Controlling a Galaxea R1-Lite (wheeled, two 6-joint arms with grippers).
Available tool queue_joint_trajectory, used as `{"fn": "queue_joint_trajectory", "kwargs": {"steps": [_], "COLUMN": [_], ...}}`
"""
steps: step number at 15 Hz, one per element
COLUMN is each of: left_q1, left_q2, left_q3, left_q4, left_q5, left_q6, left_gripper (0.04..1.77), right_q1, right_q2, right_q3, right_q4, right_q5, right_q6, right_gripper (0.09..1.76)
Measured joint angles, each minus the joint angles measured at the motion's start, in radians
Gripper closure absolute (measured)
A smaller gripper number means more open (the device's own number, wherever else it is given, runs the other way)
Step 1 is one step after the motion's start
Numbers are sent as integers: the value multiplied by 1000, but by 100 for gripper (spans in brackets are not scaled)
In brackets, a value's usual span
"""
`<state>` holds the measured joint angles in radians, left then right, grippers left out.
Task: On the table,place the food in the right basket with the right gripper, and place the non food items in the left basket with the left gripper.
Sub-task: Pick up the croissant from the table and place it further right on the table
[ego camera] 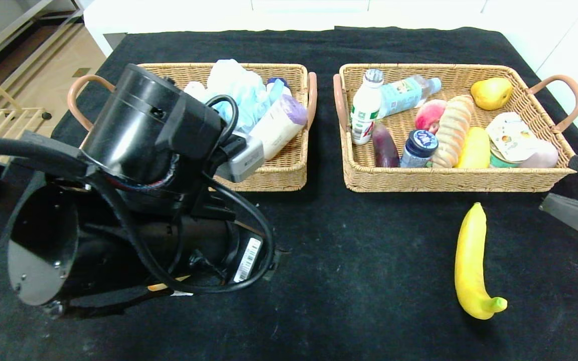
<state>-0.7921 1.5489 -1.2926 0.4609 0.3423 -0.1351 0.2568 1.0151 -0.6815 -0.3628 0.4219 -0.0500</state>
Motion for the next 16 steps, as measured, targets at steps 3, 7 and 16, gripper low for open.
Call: {"fn": "queue_joint_trajectory", "kwargs": {"steps": [3, 7, 16], "left_q1": [85, 192, 326], "left_q2": [-37, -64, -59], "left_q3": [20, 41, 96], "left_q4": [30, 30, 18], "left_q5": [0, -3, -58], "left_q6": [10, 21, 18], "left_gripper": [11, 11, 10], "right_q1": [1, 12, 23], "right_q2": [7, 13, 20], "right_q3": [2, 5, 11], "right_q4": [0, 0, -1], "right_q5": [0, -1, -1], "right_q6": [-1, -1, -3], "right_gripper": [14, 14, 14]}}
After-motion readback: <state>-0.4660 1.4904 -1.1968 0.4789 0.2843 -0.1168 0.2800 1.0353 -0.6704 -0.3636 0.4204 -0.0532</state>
